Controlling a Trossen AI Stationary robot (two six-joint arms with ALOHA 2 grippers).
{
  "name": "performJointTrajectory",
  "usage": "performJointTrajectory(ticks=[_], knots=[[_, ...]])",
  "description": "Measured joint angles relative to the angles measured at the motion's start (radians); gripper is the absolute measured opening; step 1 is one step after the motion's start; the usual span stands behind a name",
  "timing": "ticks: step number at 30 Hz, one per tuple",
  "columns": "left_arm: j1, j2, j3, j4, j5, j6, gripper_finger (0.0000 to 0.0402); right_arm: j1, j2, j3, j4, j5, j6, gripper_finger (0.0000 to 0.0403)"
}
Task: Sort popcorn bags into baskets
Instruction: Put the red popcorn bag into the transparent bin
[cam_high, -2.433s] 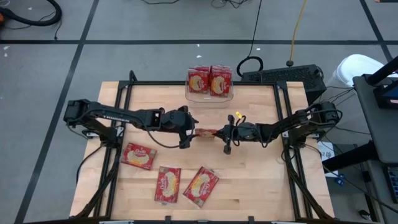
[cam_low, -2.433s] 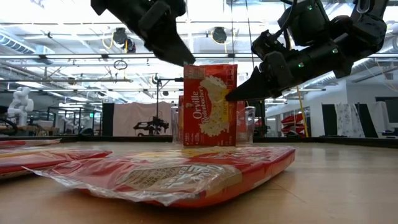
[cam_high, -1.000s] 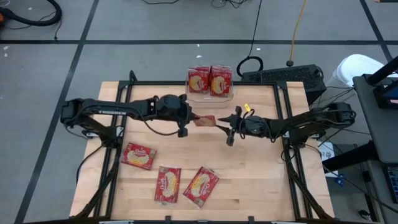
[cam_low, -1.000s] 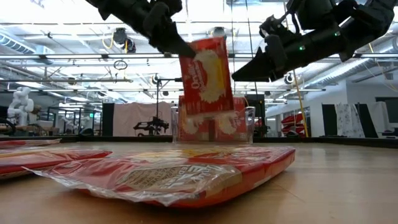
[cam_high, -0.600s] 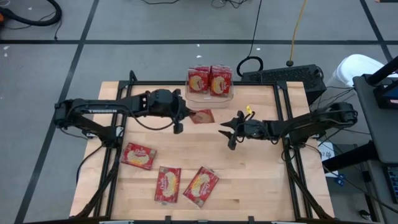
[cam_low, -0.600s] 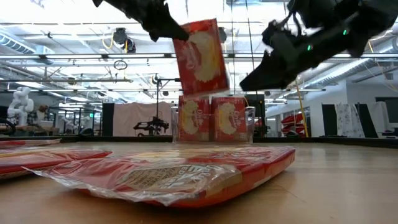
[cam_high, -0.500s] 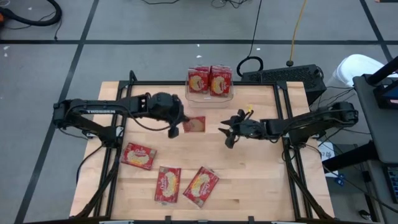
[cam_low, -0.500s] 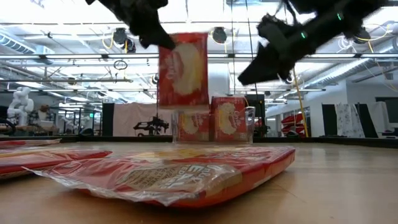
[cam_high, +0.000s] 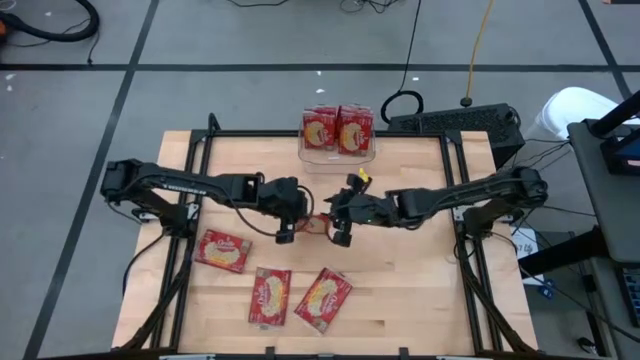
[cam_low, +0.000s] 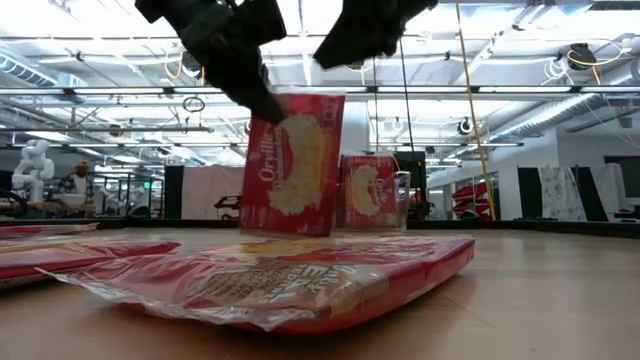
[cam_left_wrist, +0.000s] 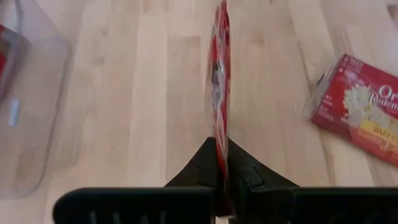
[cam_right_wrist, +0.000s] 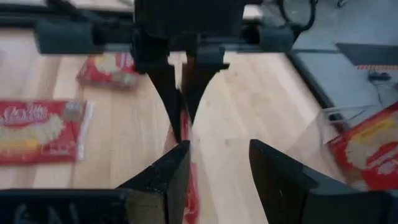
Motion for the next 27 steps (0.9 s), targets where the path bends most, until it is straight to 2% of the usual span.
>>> performJointTrajectory(ticks=[2, 8, 12, 15, 19, 25, 27], knots=[[-0.002, 0.001, 0.000, -0.003, 0.000, -0.002, 0.0005, -0.011, 0.028, 0.005, 0.015, -0.041, 0.003, 0.0159], [-0.002, 0.001, 0.000, 0.007, -0.010, -0.003, 0.0019, -0.036, 0.101, 0.004, 0.007, -0.044, -0.044, 0.0181], [-0.002, 0.001, 0.000, 0.005, -0.014, -0.003, 0.0010, -0.038, 0.133, 0.005, 0.018, -0.048, -0.084, 0.0189], [-0.002, 0.001, -0.001, 0.007, -0.014, -0.003, 0.0006, -0.047, 0.146, 0.004, 0.004, -0.122, -0.068, 0.0179], [-0.002, 0.001, 0.000, 0.008, -0.021, -0.006, 0.0021, -0.065, 0.151, 0.005, 0.008, -0.192, -0.031, 0.0138], [-0.002, 0.001, -0.001, 0.031, -0.026, -0.055, 0.0056, -0.078, 0.153, 0.004, -0.038, -0.247, -0.019, 0.0031], [-0.004, 0.001, -0.001, 0.047, -0.026, -0.072, 0.0072, -0.082, 0.153, 0.005, -0.056, -0.251, -0.027, 0.0010]])
